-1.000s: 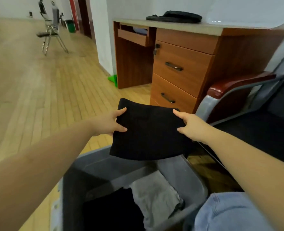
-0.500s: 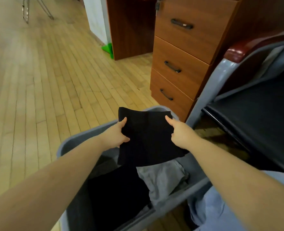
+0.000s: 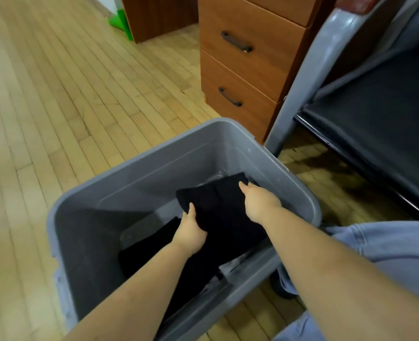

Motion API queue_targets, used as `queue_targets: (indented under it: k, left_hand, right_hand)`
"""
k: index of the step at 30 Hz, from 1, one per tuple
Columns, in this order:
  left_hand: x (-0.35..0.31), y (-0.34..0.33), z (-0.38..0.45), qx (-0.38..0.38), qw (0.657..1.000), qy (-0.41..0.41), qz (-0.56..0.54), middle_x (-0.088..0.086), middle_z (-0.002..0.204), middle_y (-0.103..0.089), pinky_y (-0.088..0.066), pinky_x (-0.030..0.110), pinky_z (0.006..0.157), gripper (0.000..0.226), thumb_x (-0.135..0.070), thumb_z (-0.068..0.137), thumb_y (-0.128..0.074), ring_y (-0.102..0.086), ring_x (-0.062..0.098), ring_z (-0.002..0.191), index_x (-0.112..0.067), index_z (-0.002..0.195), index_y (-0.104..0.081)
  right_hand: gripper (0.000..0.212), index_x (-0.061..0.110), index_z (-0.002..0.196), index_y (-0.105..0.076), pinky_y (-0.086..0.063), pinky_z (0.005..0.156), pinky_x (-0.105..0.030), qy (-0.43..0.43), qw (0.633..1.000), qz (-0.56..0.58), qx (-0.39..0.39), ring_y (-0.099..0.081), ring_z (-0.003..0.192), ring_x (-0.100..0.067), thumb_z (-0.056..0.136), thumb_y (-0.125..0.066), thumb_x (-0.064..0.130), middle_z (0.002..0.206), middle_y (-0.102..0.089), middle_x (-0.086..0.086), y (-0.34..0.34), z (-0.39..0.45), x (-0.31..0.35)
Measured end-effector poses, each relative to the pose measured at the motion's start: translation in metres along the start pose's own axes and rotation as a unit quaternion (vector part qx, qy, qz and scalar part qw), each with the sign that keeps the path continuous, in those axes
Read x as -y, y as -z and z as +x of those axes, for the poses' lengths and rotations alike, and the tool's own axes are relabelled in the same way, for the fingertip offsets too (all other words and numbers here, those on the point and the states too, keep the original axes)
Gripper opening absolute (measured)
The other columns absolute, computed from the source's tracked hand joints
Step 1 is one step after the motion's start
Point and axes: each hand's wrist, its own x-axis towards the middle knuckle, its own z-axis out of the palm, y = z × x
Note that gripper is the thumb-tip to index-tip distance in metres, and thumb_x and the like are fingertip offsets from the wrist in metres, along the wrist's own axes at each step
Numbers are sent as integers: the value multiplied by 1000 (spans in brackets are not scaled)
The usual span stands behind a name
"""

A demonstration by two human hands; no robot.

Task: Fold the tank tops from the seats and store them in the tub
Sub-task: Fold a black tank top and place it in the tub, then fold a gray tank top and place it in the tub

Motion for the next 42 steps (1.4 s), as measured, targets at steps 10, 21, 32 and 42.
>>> queue_targets:
  k: [10,21,32,42]
  left_hand:
    - [-1,-56,-10,-10,997,27,-66,-3,161,15,-46,6,54,92,4,91,-51,-49,8,113,-24,154,10]
    - [-5,-50,5,33,935,116,334,19,155,28,-5,51,118,95,-42,89,-59,11,37,146,-20,154,6]
    - [-108,-1,-16,-70,878,-177,438,2,131,-55,-39,34,99,45,-41,93,-52,-50,24,122,-20,133,-50]
    - [-221,-18,-82,-77,835,-312,447,1,127,-57,-50,36,87,39,-36,94,-51,-56,23,114,-23,131,-51]
  right_hand:
    - [87,23,154,-5,-42,106,-43,13,999,-19,32,-35,138,-30,86,-44,-13,161,-10,-3,-16,26,-20]
    - [81,20,154,-10,-27,114,-43,36,996,-66,40,-19,143,-34,88,-52,0,159,-6,-14,-18,17,-34]
    - [41,19,129,-48,-45,78,-36,146,985,-74,-49,-55,108,-29,90,-57,11,122,-56,-7,52,-26,-20]
    - [32,23,118,-51,-44,75,-33,109,980,-32,-164,-54,101,-23,88,-62,27,110,-52,2,124,-142,-119]
